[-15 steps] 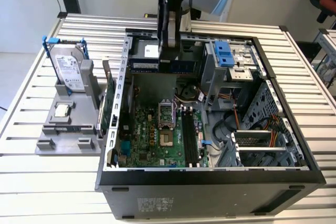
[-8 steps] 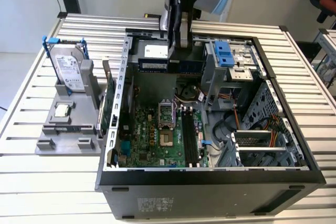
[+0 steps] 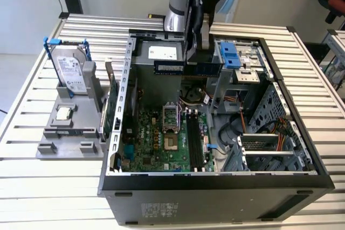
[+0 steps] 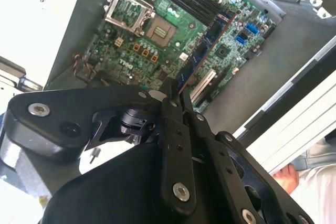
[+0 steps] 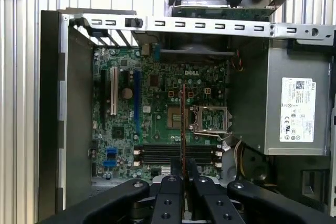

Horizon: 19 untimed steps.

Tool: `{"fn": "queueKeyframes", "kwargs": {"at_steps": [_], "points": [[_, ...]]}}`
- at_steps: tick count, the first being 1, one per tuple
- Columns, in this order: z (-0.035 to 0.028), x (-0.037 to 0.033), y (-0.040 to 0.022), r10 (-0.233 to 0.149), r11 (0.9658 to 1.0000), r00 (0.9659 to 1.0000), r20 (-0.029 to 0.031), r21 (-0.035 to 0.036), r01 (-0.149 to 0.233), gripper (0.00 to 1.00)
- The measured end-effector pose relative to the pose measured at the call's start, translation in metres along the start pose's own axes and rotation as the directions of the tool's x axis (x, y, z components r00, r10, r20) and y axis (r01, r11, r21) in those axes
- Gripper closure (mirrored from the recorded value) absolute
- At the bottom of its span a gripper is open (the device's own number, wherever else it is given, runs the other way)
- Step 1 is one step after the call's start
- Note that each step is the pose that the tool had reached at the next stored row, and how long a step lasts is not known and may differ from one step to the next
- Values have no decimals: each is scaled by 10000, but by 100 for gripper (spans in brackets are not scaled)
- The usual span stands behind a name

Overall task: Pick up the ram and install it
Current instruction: 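Pick up the ram and move it above insertion slot, then insert the ram into the slot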

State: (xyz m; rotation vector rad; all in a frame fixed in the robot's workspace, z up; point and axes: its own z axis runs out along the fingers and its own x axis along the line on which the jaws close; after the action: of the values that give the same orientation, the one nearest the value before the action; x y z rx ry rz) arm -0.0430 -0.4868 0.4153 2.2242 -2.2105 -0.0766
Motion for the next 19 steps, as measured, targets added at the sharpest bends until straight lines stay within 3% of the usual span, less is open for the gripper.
{"fn": "queueKeyframes", "kwargs": {"at_steps": [19], "points": [[-17, 2, -449, -4, 10000, 10000, 1, 0, 4, 100]]}}
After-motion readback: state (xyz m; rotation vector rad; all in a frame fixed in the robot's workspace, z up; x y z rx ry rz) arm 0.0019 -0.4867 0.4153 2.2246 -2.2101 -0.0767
